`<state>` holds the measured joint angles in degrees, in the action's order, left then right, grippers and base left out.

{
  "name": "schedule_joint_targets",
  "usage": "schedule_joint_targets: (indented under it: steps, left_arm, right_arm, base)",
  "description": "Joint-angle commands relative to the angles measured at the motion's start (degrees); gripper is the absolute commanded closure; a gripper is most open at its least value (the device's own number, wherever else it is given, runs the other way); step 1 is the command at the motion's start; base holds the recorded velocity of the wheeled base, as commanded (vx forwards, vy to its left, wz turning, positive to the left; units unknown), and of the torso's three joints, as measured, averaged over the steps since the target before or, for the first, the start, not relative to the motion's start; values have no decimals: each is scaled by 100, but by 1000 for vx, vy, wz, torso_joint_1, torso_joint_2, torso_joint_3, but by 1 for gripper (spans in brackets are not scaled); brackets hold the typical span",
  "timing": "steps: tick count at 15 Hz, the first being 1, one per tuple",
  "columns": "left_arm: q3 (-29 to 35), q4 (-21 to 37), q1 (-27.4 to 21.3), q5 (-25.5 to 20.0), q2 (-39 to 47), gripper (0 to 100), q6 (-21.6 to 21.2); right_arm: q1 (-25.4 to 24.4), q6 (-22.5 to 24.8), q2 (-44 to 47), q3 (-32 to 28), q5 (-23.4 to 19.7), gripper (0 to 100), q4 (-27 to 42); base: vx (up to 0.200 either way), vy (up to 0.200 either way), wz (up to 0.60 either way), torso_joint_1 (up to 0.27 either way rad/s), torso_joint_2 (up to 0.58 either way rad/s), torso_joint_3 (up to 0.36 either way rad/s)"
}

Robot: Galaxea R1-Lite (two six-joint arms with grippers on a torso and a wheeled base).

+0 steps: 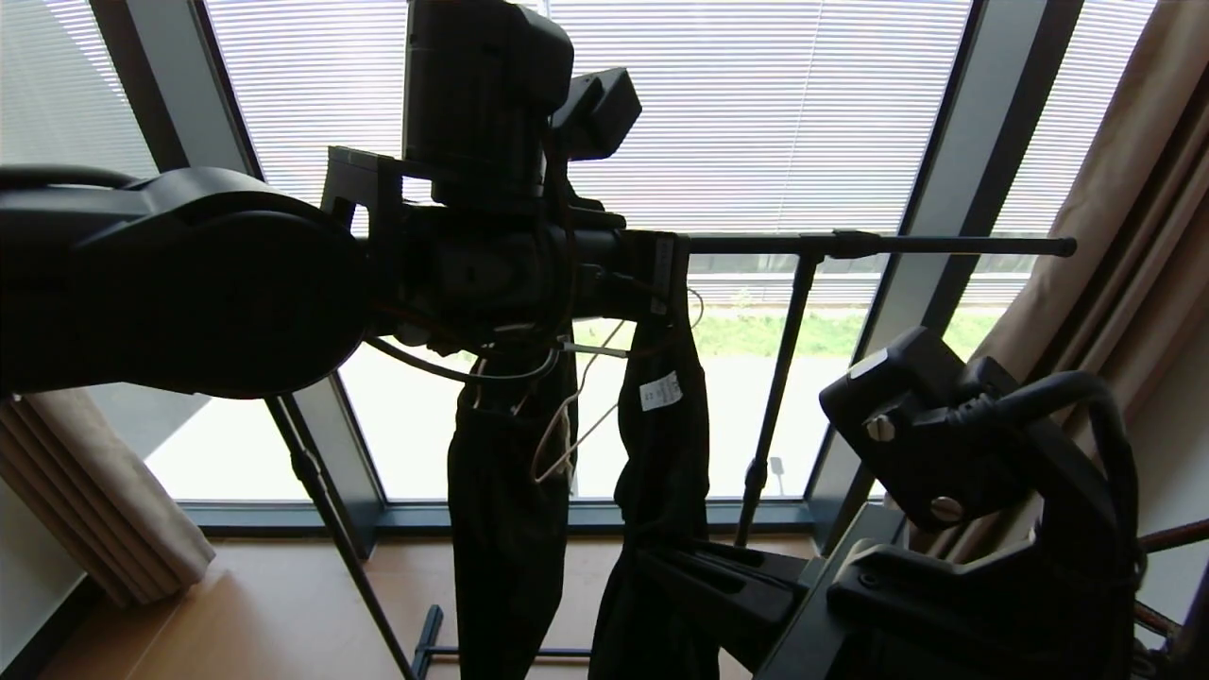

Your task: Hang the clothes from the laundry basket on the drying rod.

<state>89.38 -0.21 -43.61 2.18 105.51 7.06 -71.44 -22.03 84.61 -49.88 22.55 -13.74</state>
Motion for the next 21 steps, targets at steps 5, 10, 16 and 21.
schedule_joint_targets:
  steps: [5,10,16,21]
  left_arm:
    - [-808,478,177,-7,-980,100,-29]
    - [-1810,1146,177,-16,-1797,100,-152]
    - [-3401,1190,-640,-7,-2324,100,-205]
    - [-3313,900,-1133,-236,-2087,100,182]
  right_arm:
    - [1712,1016,-1079,1200,821,100,855]
    - [2380,1175,-94,-144,1155,100,723]
    - [2644,1148,1910,-2289,1137,100,99]
    - [2362,1008,2393,-2746,1146,100,-111]
  base:
    - [0,0,0,0,0,0]
    - [0,0,0,0,0,0]
    - [0,0,0,0,0,0]
    - [0,0,0,0,0,0]
